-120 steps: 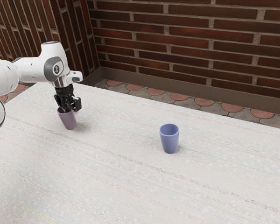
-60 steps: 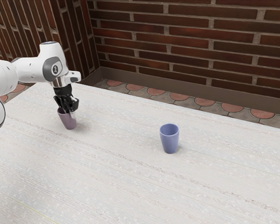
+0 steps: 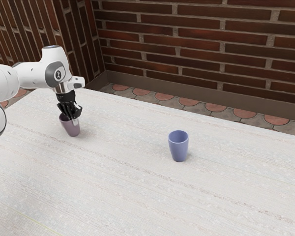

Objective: Place the left cup onto the right cup

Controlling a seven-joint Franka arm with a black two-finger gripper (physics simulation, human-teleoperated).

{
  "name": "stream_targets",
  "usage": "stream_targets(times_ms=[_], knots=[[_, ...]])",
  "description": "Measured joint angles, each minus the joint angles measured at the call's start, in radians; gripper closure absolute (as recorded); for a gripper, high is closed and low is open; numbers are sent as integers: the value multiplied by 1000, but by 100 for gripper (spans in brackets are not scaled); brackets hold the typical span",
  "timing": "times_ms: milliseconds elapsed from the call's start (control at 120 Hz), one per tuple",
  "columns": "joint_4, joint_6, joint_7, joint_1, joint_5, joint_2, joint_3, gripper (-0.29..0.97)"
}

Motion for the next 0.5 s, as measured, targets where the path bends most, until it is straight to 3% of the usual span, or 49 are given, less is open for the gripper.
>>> stream_targets(times_ms=[500], knots=[[0,16,1,1,7,2,0,79]])
